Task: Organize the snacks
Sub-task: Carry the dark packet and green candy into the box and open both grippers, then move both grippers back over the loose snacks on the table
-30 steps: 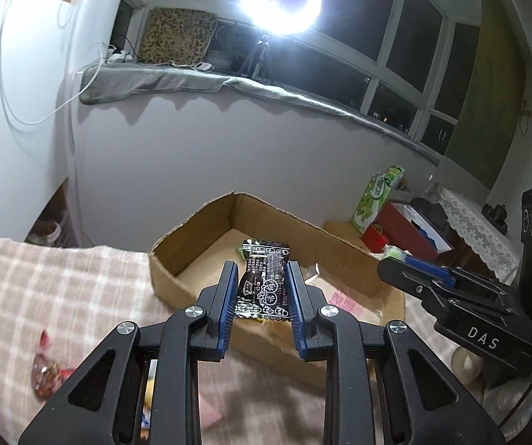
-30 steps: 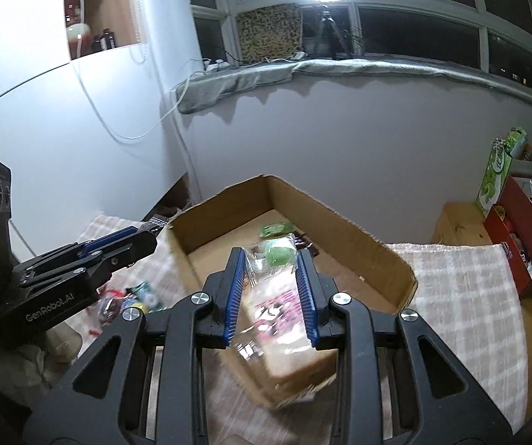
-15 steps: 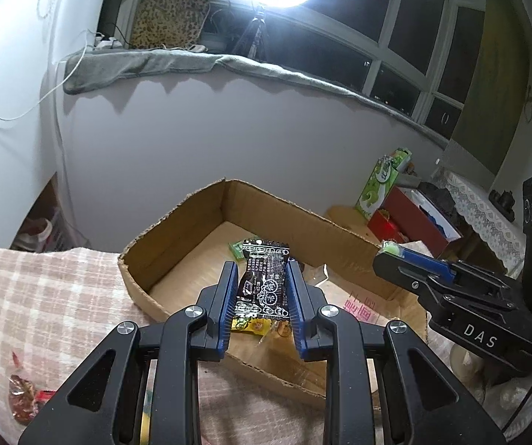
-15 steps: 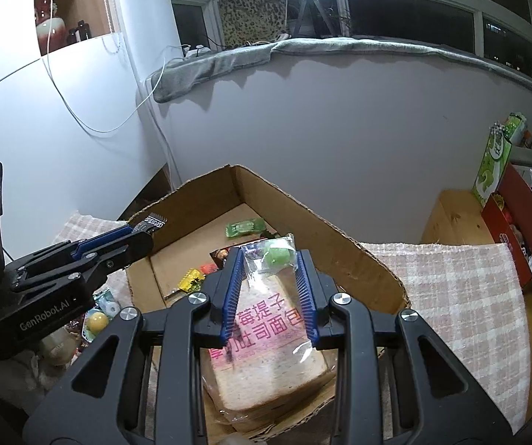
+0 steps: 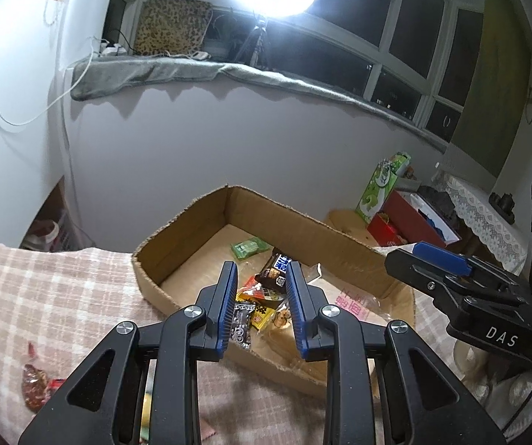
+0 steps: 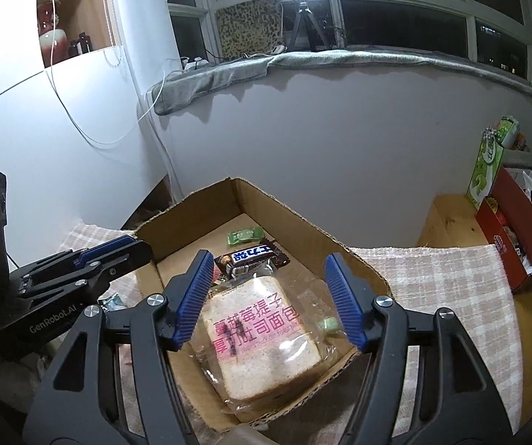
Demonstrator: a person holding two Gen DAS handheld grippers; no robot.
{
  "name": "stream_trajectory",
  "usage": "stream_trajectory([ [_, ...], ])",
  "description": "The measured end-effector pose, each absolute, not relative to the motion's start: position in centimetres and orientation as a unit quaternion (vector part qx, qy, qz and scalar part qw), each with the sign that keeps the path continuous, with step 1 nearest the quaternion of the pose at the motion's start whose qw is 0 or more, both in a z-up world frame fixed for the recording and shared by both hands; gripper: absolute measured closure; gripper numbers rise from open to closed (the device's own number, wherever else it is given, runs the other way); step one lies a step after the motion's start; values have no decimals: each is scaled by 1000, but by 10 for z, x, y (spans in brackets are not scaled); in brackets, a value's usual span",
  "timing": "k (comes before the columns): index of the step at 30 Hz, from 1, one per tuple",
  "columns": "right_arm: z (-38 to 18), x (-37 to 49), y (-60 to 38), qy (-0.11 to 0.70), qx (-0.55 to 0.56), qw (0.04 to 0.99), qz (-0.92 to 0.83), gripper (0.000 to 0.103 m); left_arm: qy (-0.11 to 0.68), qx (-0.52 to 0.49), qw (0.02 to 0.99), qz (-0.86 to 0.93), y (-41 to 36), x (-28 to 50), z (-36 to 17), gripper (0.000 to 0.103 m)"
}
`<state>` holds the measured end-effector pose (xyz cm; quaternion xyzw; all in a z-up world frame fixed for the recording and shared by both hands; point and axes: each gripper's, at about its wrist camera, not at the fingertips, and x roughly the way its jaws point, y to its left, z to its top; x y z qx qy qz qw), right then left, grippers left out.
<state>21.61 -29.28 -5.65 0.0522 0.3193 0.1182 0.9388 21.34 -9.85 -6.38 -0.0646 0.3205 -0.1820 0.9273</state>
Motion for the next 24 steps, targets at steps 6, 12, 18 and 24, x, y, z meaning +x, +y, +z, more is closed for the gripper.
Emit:
stream_trajectory([
  [6, -42, 196, -285, 310, 48, 941, 126, 38, 309, -72, 932, -173, -81, 190, -51, 78],
  [12, -32, 172, -267, 306, 26, 940, 146, 38, 299, -91, 938, -150, -48, 161, -46, 78],
  [18, -35, 152, -243, 314, -5, 934, 170, 38, 304, -109, 939, -117, -10, 137, -54, 78],
  [24, -46, 140, -221, 333, -20, 922, 195, 38, 311, -128, 937, -90, 23, 117, -65, 78],
])
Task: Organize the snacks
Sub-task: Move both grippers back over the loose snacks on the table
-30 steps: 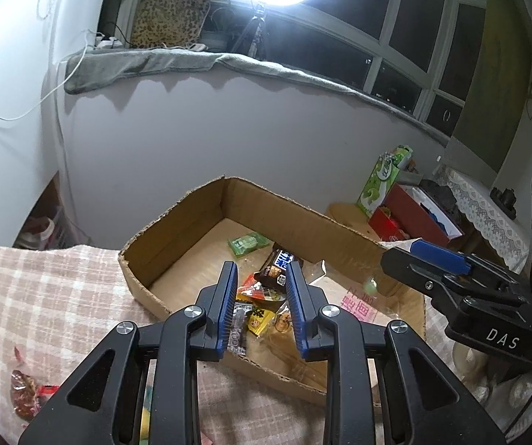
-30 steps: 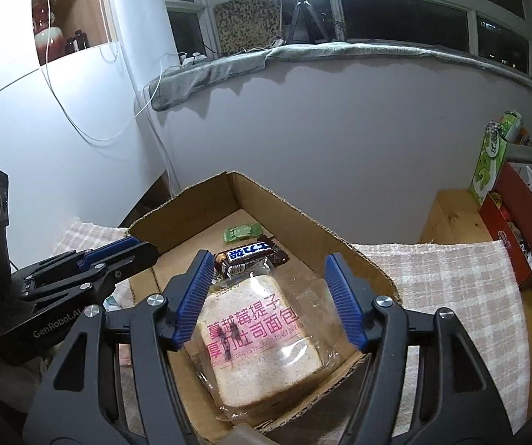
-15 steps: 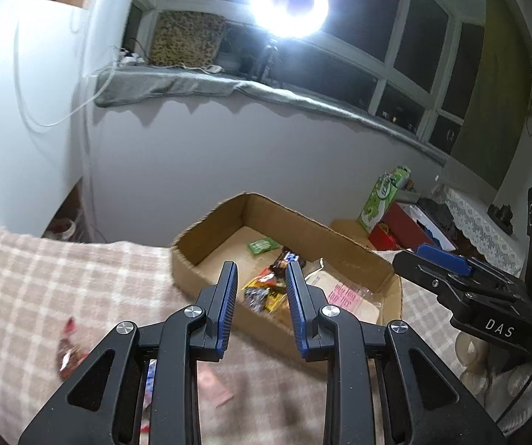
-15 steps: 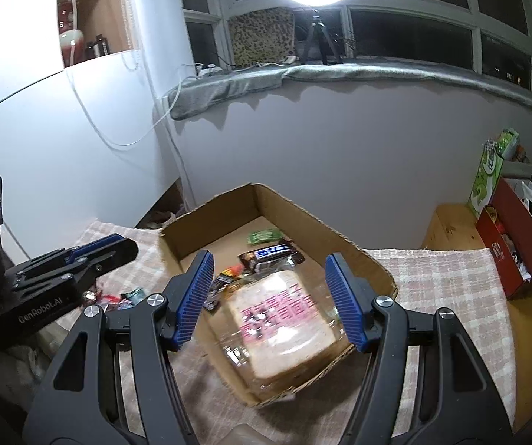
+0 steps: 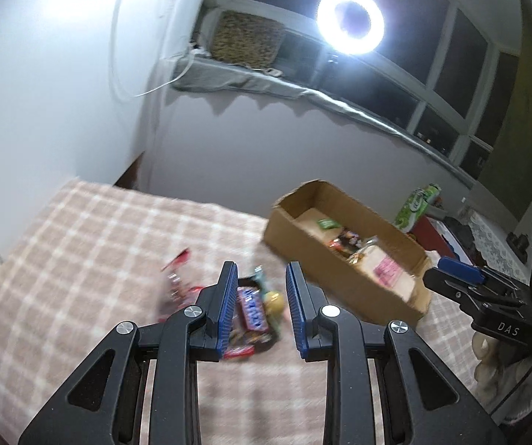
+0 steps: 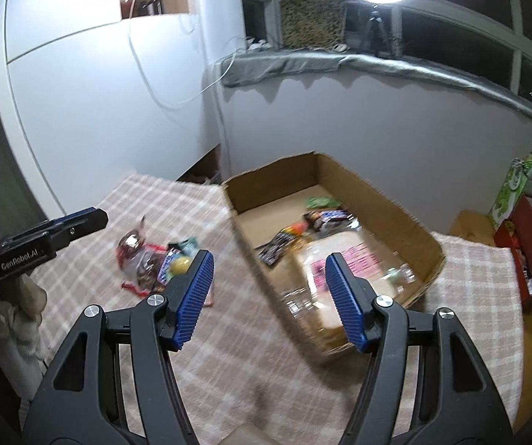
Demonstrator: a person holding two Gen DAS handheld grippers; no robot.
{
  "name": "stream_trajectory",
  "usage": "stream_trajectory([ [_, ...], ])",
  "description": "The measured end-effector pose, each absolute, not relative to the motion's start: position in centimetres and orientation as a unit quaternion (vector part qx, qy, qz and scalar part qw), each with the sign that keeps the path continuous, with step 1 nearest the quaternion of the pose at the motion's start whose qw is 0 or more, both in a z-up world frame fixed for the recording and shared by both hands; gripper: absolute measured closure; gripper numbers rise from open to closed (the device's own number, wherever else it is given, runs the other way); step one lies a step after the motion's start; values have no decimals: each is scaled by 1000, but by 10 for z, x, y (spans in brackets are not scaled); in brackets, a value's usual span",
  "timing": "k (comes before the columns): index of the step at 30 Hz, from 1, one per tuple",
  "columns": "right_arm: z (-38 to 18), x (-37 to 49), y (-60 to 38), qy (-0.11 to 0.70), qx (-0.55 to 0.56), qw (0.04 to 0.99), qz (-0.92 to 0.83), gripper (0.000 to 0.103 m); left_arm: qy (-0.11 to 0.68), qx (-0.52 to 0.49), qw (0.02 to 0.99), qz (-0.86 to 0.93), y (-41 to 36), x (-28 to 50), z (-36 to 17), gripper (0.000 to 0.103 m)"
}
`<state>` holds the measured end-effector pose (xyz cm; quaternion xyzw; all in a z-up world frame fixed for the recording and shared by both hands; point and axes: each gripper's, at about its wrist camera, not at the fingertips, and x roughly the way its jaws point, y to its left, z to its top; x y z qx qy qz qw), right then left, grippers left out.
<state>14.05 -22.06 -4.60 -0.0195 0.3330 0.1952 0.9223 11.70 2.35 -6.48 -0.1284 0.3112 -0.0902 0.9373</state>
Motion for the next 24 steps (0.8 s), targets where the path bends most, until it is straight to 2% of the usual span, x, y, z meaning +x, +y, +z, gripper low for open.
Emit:
stream_trajectory([
  [20, -95, 159, -150, 412, -21, 873, 259, 39, 350, -155, 922, -60, 70, 103, -104, 78],
  [23, -102, 171, -139, 427, -2, 862, 272, 58, 349, -155, 922, -60, 74, 105, -104, 78],
  [24, -103, 176, -135, 433, 3, 857, 278, 60, 348, -156, 922, -60, 75, 105, -103, 78],
])
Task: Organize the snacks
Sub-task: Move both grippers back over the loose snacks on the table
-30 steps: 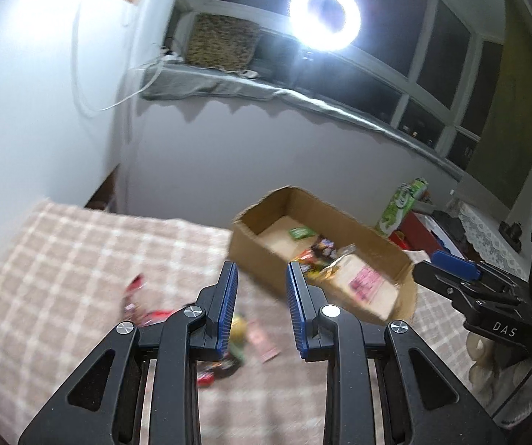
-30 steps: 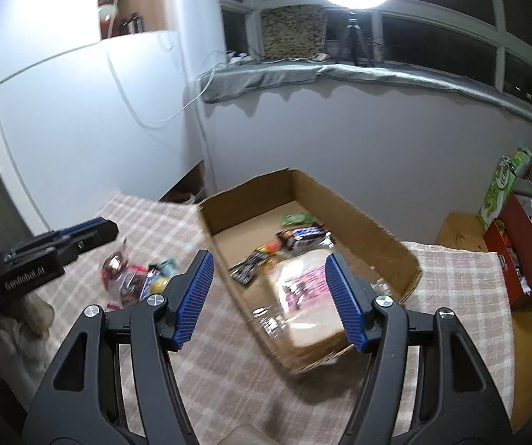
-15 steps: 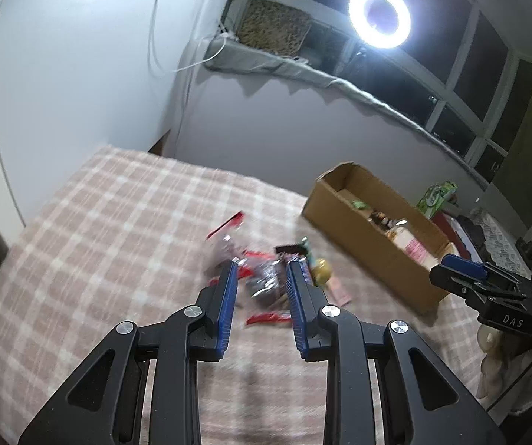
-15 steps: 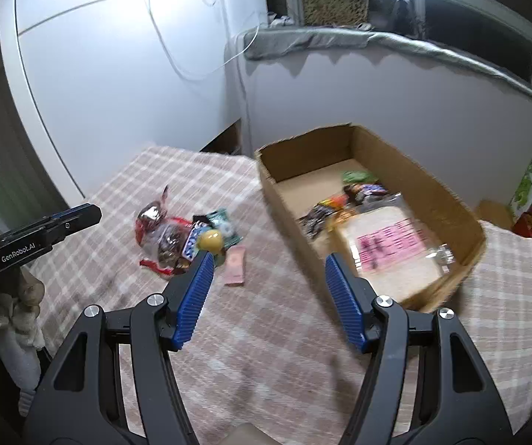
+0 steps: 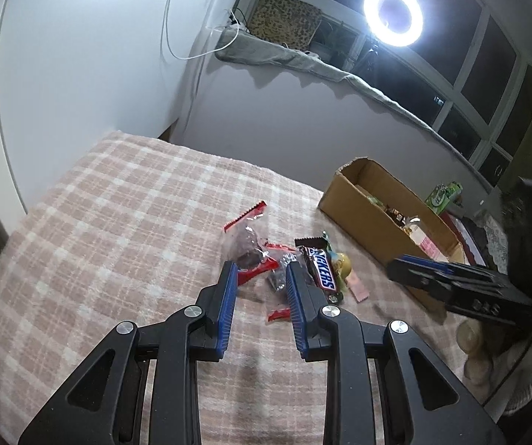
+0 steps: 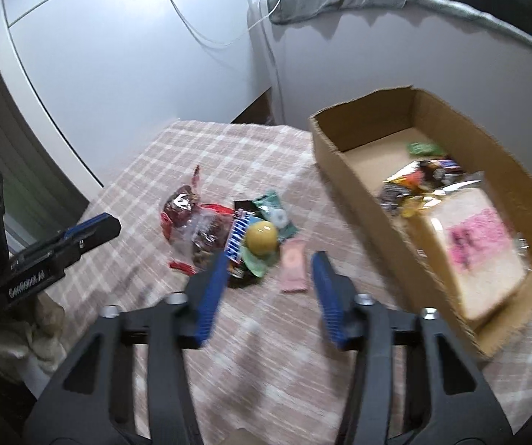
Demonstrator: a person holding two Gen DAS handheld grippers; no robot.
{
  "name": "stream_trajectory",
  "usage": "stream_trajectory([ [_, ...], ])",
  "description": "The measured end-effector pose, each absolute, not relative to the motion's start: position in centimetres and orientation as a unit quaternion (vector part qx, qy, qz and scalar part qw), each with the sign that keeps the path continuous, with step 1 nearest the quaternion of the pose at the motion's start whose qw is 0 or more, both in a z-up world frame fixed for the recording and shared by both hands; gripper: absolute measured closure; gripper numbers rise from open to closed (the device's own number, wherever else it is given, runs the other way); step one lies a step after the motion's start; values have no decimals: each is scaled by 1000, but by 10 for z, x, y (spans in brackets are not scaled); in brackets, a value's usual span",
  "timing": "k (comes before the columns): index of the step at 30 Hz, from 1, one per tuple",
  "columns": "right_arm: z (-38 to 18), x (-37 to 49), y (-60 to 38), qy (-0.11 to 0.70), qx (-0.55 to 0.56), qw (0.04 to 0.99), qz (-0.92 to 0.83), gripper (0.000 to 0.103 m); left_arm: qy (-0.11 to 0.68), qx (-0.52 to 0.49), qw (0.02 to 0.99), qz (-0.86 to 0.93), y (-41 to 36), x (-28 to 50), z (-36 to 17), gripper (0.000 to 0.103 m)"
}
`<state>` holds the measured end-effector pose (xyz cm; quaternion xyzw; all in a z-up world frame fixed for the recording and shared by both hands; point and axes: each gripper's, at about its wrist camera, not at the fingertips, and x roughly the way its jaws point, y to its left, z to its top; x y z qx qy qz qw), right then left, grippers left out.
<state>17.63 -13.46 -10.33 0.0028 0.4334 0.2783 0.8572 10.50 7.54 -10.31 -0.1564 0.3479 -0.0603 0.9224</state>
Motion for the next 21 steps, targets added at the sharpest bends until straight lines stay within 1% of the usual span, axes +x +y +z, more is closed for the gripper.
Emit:
stream_trajectory([
  [4, -107, 204, -113, 456, 10, 840, 295, 62, 341, -167, 923, -64, 82, 105, -101, 78],
  [10, -118, 251, -69, 489, -27, 827, 276, 63, 335, -177, 923, -70, 86, 102, -101, 78],
  [12, -126, 265, -55, 500, -46, 823, 265, 70, 335, -180, 922, -70, 88, 100, -101, 78],
  [13, -131, 271, -47, 507, -59, 820, 260, 70, 335, -181, 922, -70, 89, 100, -101, 78],
  [16, -146, 281, -36, 528, -85, 809, 246, 71, 335, -183, 922, -69, 92, 98, -102, 78],
  [17, -152, 282, -34, 536, -91, 803, 243, 73, 335, -184, 922, -69, 93, 98, -102, 78],
  [21, -153, 270, -43, 544, -91, 793, 260, 75, 334, -185, 922, -69, 93, 98, -103, 78],
])
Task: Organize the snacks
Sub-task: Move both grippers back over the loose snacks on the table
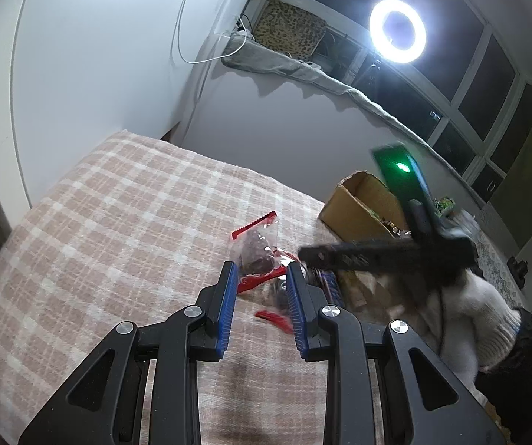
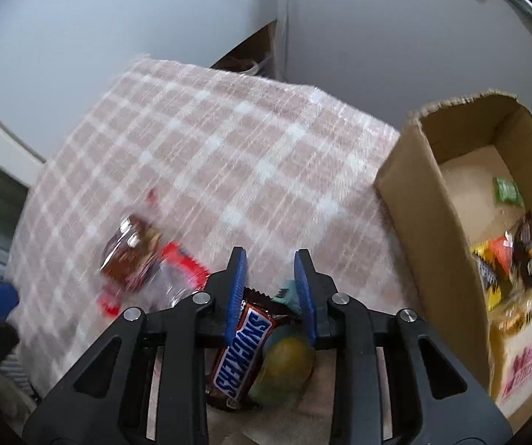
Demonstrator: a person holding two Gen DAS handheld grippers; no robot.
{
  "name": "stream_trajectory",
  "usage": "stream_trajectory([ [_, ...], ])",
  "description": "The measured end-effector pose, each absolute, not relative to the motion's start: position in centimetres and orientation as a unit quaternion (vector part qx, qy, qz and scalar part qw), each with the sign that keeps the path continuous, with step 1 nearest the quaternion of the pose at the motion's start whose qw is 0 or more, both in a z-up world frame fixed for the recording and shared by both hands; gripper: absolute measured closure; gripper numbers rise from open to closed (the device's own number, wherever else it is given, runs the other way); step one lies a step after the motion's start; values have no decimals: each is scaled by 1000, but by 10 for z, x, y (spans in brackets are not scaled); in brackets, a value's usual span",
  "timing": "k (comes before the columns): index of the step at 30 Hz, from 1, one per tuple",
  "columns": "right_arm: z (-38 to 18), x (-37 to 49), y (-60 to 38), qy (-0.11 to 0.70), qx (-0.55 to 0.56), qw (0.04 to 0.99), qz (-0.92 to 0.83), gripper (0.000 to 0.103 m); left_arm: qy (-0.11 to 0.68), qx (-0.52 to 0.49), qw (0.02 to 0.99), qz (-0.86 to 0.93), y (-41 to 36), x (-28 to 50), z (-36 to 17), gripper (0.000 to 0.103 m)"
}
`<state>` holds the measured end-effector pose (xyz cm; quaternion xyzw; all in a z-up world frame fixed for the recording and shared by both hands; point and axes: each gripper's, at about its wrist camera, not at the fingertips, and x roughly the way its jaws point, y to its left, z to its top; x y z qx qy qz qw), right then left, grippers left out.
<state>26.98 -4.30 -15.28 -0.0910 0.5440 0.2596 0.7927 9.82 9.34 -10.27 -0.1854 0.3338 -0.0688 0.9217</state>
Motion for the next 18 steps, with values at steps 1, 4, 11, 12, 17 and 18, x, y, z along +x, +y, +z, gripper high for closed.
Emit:
stream_trajectory([
  [1, -152, 265, -46, 545, -87, 790, 267, 75, 334, -185, 922, -69, 93, 99, -103, 78],
  [4, -153, 240, -59, 541, -97, 786, 283, 75, 335, -184, 921, -72, 90, 98, -104, 78],
  [11, -159, 198, -110, 534, -41, 792, 294, 75, 340, -177, 920, -84, 77, 97, -105, 78],
  [12, -160, 195, -119, 535, -29, 793, 291, 75, 340, -175, 920, -86, 75, 97, -105, 78],
  [17, -158, 182, -156, 531, -7, 802, 273, 75, 344, -167, 919, -100, 64, 94, -105, 78],
  [18, -158, 181, -161, 532, -1, 802, 271, 75, 345, -166, 918, -103, 62, 94, -105, 78],
])
